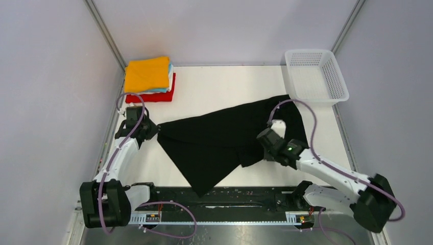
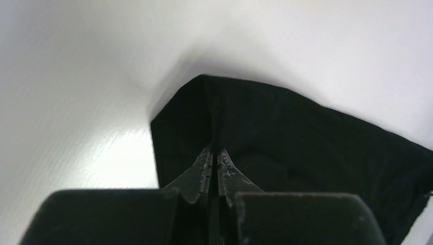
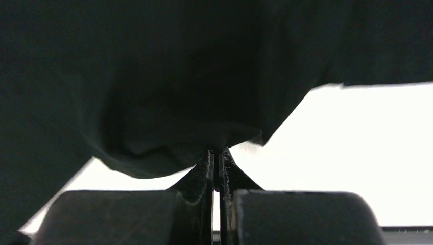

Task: Fold and stack the t-shirts
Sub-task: Flatten out the tshirt

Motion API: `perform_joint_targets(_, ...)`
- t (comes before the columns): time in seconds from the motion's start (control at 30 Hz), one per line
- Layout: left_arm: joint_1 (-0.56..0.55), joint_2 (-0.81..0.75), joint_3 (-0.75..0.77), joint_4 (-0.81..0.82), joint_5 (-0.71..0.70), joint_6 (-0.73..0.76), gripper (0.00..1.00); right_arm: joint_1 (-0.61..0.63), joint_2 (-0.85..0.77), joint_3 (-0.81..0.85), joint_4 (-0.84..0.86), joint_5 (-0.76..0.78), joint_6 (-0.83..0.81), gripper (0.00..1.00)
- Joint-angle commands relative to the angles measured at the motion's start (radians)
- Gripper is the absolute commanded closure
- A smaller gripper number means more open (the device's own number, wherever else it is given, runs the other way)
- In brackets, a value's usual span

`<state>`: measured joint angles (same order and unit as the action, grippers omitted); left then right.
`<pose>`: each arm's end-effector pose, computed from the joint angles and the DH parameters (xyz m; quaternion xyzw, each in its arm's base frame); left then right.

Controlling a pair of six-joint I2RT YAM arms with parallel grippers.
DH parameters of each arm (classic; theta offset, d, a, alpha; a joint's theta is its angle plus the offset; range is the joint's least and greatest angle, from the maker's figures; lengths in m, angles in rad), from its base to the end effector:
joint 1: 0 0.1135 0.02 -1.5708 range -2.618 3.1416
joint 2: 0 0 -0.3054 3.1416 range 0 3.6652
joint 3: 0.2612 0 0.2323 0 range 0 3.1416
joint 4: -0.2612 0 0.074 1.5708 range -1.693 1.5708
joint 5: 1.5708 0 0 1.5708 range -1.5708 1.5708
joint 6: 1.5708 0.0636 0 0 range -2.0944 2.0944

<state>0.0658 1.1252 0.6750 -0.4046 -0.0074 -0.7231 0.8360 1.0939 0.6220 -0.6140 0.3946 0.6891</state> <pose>0.2064 0.0141 0.2416 -0.3611 0.8642 -0.1098 0.3328 0.1313 0.1089 0.2188 -0.0229 0.9528 0.0250 0.3017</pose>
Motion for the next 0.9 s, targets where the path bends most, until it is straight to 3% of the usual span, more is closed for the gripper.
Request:
perform_joint_targets(0.0,-0.041,-0.080,0.136,-0.035,-0.030,0.018,1.00,-0.144,-0.157,0.132,0.071,0.152,-0.133,1.00)
perform_joint_targets(0.17,-0.096,-0.149,0.280,-0.119,-0.047,0.009,1.00,-0.245,-0.255,0.309,0.094,0.203,-0.272,1.00)
perform_joint_targets(0.43,-0.110,-0.286,0.558,-0.235,-0.019,0.022,1.00,-0.255,-0.374,0.624,0.112,0.339,-0.505,1.00)
perform_joint_targets(0.63,-0.110,-0.375,0.805,-0.286,0.103,0.059,1.00,-0.255,-0.416,0.921,0.121,0.229,-0.674,1.00)
perform_joint_targets(0.87,-0.110,-0.413,1.117,-0.357,0.194,0.115,1.00,-0.255,-0.343,1.334,-0.005,-0.001,-0.786,1.00)
